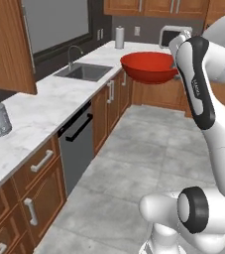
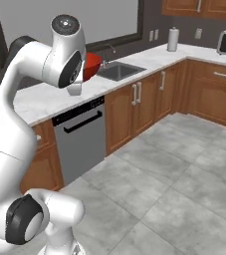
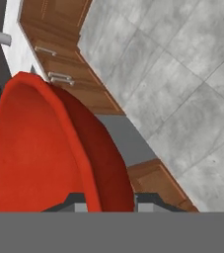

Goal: Move the bowls from the cabinet to the plates on the dining table.

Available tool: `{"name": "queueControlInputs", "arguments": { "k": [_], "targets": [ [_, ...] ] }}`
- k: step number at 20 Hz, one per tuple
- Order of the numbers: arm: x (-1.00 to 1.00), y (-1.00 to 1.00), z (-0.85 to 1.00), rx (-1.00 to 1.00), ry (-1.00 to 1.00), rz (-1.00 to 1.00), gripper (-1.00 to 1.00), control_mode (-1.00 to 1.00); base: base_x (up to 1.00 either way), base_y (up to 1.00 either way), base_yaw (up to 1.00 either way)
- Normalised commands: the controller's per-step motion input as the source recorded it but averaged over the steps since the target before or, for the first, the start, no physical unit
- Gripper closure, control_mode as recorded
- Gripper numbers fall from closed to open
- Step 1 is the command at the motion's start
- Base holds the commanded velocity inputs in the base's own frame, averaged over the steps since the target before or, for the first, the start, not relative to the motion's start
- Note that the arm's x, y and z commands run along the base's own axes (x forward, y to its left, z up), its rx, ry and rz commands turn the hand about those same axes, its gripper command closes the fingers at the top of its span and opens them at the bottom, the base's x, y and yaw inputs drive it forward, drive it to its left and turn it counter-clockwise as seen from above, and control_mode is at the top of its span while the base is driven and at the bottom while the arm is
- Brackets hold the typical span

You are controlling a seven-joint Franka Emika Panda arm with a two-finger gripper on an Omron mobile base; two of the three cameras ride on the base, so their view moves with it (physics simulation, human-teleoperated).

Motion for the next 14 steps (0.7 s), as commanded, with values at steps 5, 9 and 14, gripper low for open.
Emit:
{"name": "queueControlInputs", "arguments": {
  "k": [5,9,14],
  "targets": [
    [0.00,0.00,0.00,0.00,0.00,0.00,1.00,1.00,0.00,0.00,-0.25],
    [0.00,0.00,0.00,0.00,0.00,0.00,1.00,1.00,0.00,0.00,-0.25],
    [0.00,0.00,0.00,0.00,0.00,0.00,1.00,1.00,0.00,0.00,-0.25]
  ]
}}
